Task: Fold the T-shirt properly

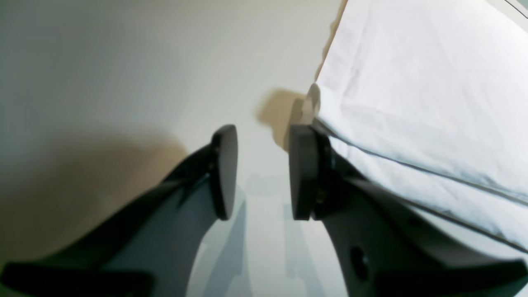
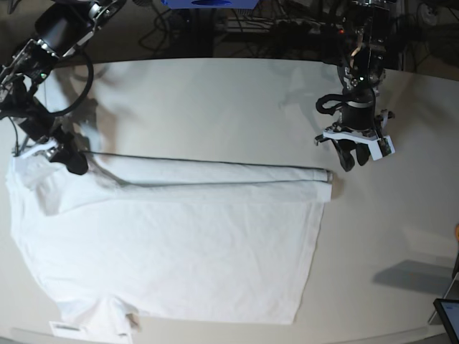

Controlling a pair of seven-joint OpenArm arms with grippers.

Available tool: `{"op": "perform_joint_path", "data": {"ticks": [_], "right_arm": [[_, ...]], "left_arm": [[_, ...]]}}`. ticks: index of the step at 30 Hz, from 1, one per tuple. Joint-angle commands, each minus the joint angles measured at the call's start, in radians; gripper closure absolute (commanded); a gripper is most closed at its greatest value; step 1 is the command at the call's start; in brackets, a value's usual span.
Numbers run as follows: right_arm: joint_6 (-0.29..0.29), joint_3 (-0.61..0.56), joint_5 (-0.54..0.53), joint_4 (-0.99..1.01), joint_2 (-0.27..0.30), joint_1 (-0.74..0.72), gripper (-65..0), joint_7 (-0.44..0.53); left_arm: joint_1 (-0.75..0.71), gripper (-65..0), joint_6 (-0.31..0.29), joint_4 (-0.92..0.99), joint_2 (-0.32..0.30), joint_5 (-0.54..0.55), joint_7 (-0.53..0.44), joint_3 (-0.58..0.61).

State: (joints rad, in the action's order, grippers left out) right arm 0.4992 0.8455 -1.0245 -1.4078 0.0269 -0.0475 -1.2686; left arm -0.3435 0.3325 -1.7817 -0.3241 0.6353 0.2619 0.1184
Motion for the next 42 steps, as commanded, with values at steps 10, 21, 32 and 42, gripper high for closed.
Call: {"op": "perform_joint_path", "data": {"ticks": [10, 21, 32, 42], "right_arm": [[0.009, -0.005, -0.023, 0.111, 0.015, -0.061, -5.9, 0.010], [0.003, -0.045, -0.023, 0.111, 0.037, -0.136, 0.0, 0.013], [0.003, -0.164, -0.023, 0.236, 0.118, -0.242, 0.0, 0.065], [0.003, -0.406, -0.023, 0.285, 0.181, -0.271, 0.0, 0.244]], "left_arm": [[-0.007, -21.0, -0.008, -0.020, -0.013, -0.009, -0.028, -0.007], [-0.009, -21.0, -0.008, -0.020, -0.013, -0.009, -0.028, -0.007], [-0.010, -20.8, -0.008, -0.020, -0.010, -0.009, -0.028, -0.007], [-0.016, -20.8, -0.008, -0.020, -0.010, -0.009, -0.028, -0.007]]}}
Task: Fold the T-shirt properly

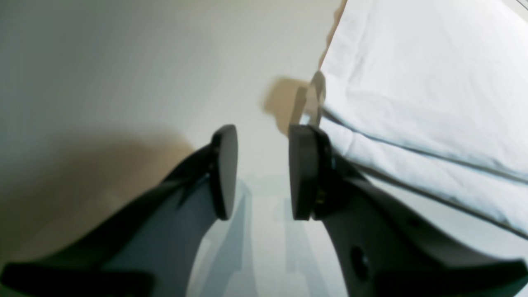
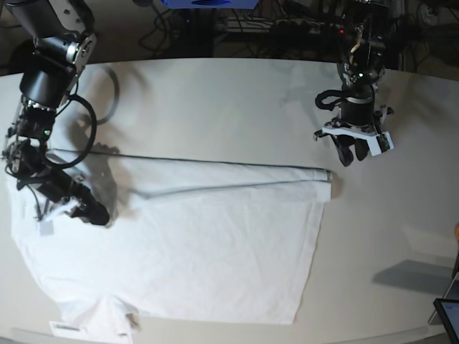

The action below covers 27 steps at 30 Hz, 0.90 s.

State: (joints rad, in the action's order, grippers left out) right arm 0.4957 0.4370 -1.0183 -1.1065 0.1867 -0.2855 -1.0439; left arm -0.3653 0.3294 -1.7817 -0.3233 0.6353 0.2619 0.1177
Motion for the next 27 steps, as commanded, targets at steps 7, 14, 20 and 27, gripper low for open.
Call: {"op": "perform_joint_path", "data": {"ticks": [7, 14, 20, 27], "right_arm": [[0.008, -0.143, -0.029, -0.016, 0.067, -0.054, 0.0, 0.104], [0.005, -0.171, -0.029, -0.014, 0.072, -0.077, -11.9, 0.115], [0.005, -0.162, -0.029, -0.019, 0.072, -0.077, -31.6, 0.123], [0.096, -0.016, -0.029, -0.047, 0.089, -0.039, -41.4, 0.152]], "left_arm": [[0.004, -20.8, -0.005, -0.020, -0.010, -0.009, -0.028, -0.006], [0.004, -20.8, -0.005, -0.020, -0.010, -0.009, -0.028, -0.002], [0.002, -20.8, -0.005, -0.066, -0.010, -0.009, -0.028, 0.007], [0.001, -21.5, -0.008, -0.128, -0.013, -0.010, -0.025, 0.033]]}}
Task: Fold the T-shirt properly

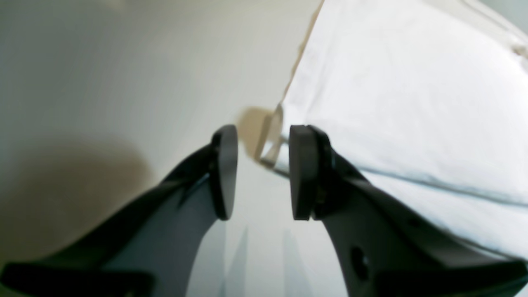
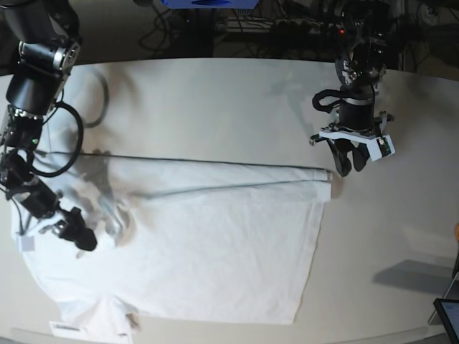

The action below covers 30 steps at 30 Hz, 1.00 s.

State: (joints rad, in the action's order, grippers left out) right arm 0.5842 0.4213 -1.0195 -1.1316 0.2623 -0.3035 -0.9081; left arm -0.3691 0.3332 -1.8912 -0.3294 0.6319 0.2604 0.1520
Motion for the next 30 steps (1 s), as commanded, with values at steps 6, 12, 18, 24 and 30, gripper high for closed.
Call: {"op": "perform_joint_path", "data": {"ticks": [6, 12, 18, 24, 30], "right_arm": [[0.114, 0.054, -0.031, -0.158, 0.062, 0.100, -40.8, 0.011], [0.114, 0.054, -0.031, -0.299, 0.067, 0.243, -40.8, 0.019], [0.114, 0.054, -0.031, -0.314, 0.067, 0.292, -40.8, 0.014], [0.114, 0.054, -0.032, -0.314, 0.062, 0.306, -40.8, 0.013], [0.114, 0.049, -0.032, -0.314, 0.062, 0.321, -40.8, 0.011]], "left_arm": [[0.028, -21.7, -0.012, 0.006, 0.028, -0.001, -0.019, 0.037], [0.043, -23.9, -0.012, 0.054, 0.071, 0.064, -0.019, -0.002], [0.049, -38.0, -0.012, 0.097, 0.068, 0.191, -0.025, -0.087], [0.092, -38.0, -0.012, 0.121, 0.074, 0.199, -0.019, -0.090], [0.138, -38.0, -0.012, 0.149, 0.092, 0.200, -0.017, -0.088]]}}
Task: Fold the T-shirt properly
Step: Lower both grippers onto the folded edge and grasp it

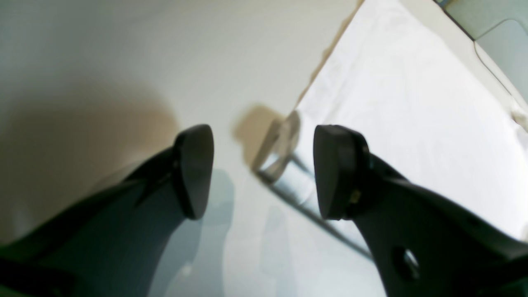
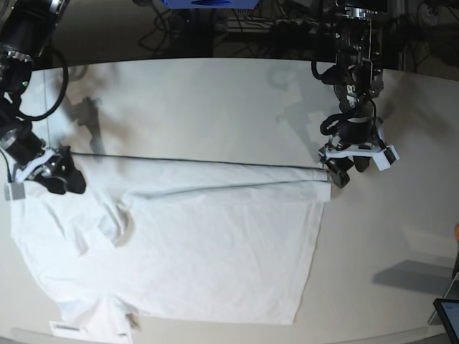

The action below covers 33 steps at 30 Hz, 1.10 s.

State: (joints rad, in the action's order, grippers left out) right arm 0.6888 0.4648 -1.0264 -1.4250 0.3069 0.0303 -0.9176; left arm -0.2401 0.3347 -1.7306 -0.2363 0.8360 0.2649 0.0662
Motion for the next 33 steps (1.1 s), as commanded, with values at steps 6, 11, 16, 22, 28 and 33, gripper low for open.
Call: {"op": "perform_joint_path", "data": {"ticks": [6, 11, 16, 22, 28, 33], "right_arm": [[0.009, 0.009, -0.025, -0.021, 0.018, -0.008, -40.8, 0.021], [0.009, 0.007, -0.025, -0.021, 0.018, -0.008, -40.8, 0.024], [0.009, 0.004, -0.025, -0.020, 0.018, -0.008, -40.8, 0.025], [0.009, 0.007, -0.025, -0.020, 0.018, -0.013, -40.8, 0.027], [0.009, 0.004, -0.025, -0.018, 0.018, -0.014, -40.8, 0.028], [0.009, 0.004, -0.025, -0.017, 0.018, -0.014, -40.8, 0.028]], "left_arm": [[0.057, -38.0, -0.013, 0.056, 0.021, -0.004, -0.022, 0.001], [0.109, -38.0, -0.013, 0.083, 0.018, -0.004, -0.020, 0.077], [0.135, -38.0, -0.013, 0.103, 0.038, -0.004, -0.020, 0.100], [0.141, -38.0, -0.013, 0.105, 0.051, -0.004, -0.020, 0.100], [0.141, -38.0, -0.013, 0.120, 0.051, -0.004, -0.020, 0.099], [0.141, -37.5, -0.013, 0.140, 0.051, -0.004, -0.022, 0.099]]}}
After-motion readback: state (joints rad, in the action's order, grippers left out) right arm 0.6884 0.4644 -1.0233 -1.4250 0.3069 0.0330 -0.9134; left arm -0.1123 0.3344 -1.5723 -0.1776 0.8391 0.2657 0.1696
